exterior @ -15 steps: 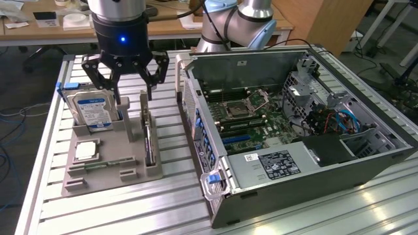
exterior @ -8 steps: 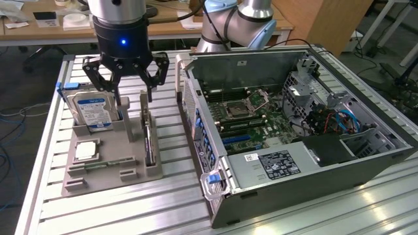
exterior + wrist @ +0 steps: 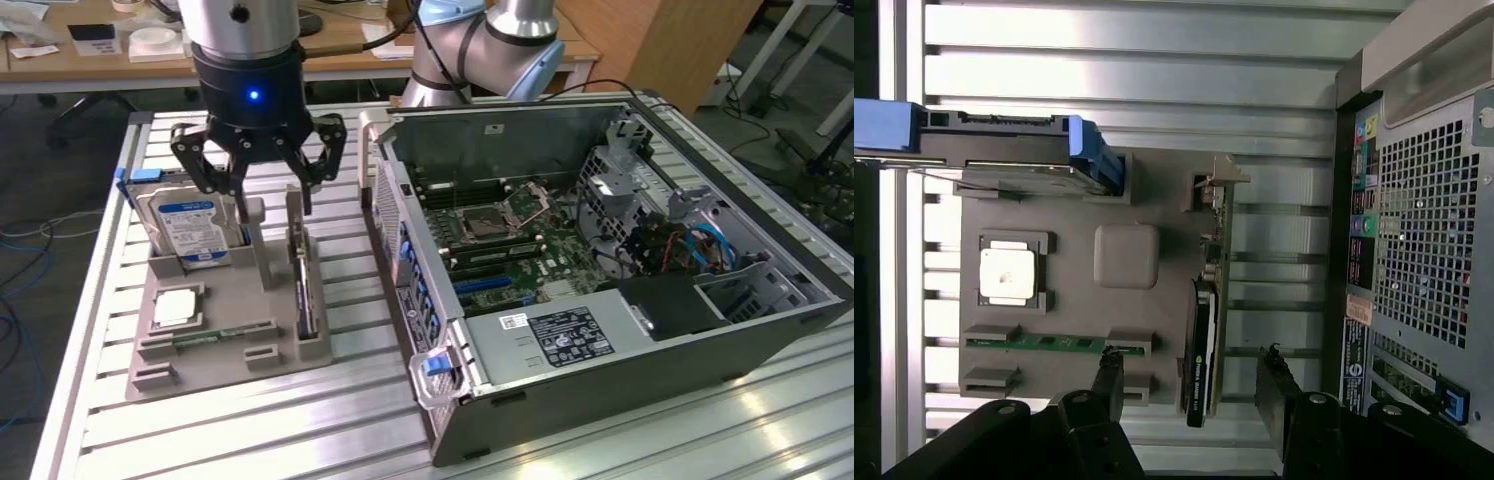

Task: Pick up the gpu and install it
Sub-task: 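Pick up the gpu and move the gpu toward the slot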

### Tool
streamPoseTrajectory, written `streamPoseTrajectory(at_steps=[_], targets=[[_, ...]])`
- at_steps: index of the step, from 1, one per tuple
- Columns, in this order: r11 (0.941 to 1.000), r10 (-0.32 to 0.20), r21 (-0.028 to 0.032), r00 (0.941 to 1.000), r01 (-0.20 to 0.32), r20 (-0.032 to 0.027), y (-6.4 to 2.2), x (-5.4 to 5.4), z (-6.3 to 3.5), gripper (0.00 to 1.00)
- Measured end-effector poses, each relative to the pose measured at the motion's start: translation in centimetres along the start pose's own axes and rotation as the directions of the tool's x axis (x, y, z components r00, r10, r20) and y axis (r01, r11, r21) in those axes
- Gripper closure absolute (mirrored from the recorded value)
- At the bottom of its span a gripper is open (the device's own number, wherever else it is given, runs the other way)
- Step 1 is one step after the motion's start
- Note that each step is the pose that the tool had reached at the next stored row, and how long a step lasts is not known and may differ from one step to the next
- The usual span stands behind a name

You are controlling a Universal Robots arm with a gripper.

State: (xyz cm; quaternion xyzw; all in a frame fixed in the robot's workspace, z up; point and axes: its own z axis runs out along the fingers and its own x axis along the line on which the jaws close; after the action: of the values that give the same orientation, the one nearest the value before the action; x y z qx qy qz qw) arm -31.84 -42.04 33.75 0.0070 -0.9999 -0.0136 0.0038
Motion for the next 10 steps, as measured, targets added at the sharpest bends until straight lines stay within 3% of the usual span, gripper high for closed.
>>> streamPoseTrajectory(at_steps=[3, 10], targets=[[1.0000, 0.000, 0.0009, 1.0000, 0.000, 0.0041, -0.05, 0.00, 0.20, 0.35], [1.0000, 0.000, 0.0046, 1.0000, 0.000, 0.0054, -0.07, 0.00, 0.49, 0.35]])
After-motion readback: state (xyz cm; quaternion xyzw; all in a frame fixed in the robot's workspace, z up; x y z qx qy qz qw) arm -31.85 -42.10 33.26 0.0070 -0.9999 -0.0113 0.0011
